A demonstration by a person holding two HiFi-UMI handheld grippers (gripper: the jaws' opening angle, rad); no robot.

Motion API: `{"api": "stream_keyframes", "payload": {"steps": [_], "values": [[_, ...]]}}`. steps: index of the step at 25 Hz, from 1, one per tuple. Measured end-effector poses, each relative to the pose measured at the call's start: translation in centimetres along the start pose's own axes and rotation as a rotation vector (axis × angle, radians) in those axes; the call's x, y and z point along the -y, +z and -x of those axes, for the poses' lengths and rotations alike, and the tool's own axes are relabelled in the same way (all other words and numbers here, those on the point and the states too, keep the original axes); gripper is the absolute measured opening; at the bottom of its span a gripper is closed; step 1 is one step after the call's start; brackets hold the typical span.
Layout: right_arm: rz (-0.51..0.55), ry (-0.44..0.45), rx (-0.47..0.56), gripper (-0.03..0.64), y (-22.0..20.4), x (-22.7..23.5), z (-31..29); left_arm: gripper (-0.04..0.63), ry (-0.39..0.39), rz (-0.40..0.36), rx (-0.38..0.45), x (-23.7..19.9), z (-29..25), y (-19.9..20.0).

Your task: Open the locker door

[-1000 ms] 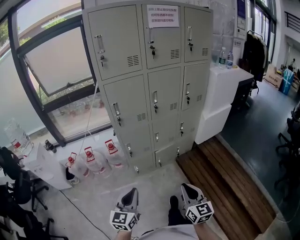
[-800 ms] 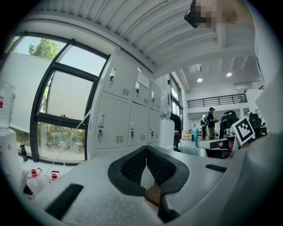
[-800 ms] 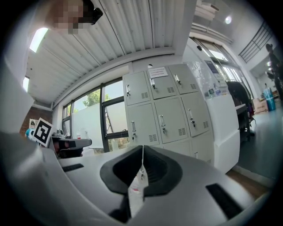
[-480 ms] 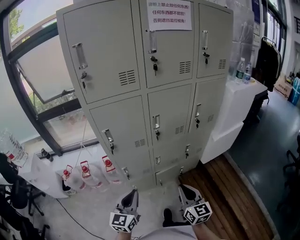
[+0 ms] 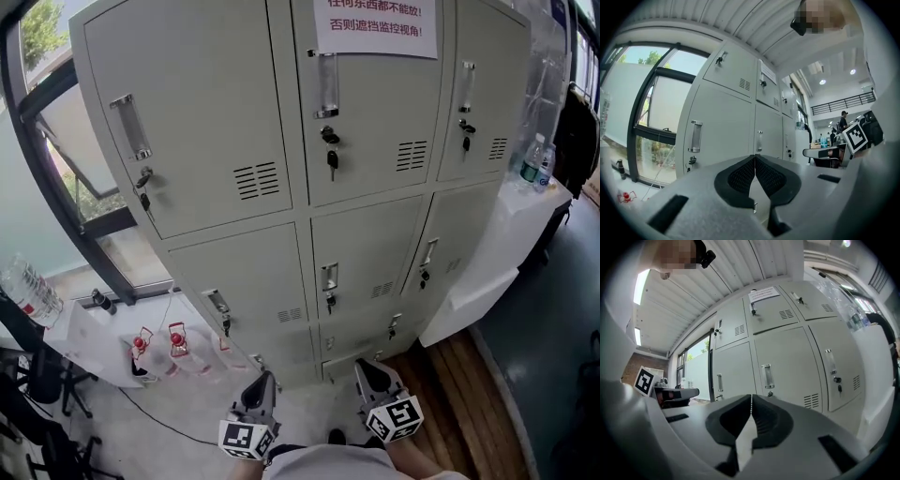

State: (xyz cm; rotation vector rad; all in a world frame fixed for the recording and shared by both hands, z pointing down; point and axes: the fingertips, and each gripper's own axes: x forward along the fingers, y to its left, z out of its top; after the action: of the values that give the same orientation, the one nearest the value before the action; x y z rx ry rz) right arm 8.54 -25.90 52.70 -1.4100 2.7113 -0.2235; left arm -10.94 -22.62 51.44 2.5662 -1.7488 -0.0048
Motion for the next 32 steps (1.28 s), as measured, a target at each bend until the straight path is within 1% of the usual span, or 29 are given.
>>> {"api": "stream_keyframes", "payload": {"steps": [3, 5, 8, 12, 14, 15, 20, 26, 32], "values": [[0.002, -0.015, -0.006, 0.014, -0.1, 1.0, -1.7, 0.011, 0.019, 0.009, 0.006, -1.7, -1.2, 0.0], [0.008, -0.025, -0.005, 0.015, 0.3, 1.4, -2.8, 0.011, 0.019, 0.009, 0.006, -2.6, -2.0, 0.2], [0.022, -0.033, 0.005, 0.015, 0.9, 1.3, -4.2, 0.011, 0.004, 0.002, 0.001, -3.7, -2.8, 0.4], [0.027, -0.036, -0.002, 0.023, 0.7, 1.3, -5.6, 0.011, -0.041, -0.001, 0.019, -4.0, -3.2, 0.6], [0.020, -0.026, -0.004, 0.199, 0.7, 1.0, -6.4, 0.011, -0.056, -0.009, 0.018, -4.1, -3.2, 0.6], [0.019, -0.022, -0.005, 0.213, 0.7, 0.8, -6.8, 0.011, -0.058, -0.009, 0.016, -4.3, -3.1, 0.5], [0.045, -0.010, -0.006, 0.213, 1.0, 0.6, -8.5, 0.011, -0.038, -0.001, 0.009, -5.5, -2.8, 0.3], [0.094, -0.012, -0.001, 0.213, 1.9, 2.2, -11.2, 0.011, -0.012, -0.001, 0.010, -6.5, -2.0, 0.2], [0.125, 0.034, -0.006, 0.213, 2.4, 2.7, -14.2, 0.011, 0.052, 0.001, -0.002, -7.8, -0.8, -0.2]]}}
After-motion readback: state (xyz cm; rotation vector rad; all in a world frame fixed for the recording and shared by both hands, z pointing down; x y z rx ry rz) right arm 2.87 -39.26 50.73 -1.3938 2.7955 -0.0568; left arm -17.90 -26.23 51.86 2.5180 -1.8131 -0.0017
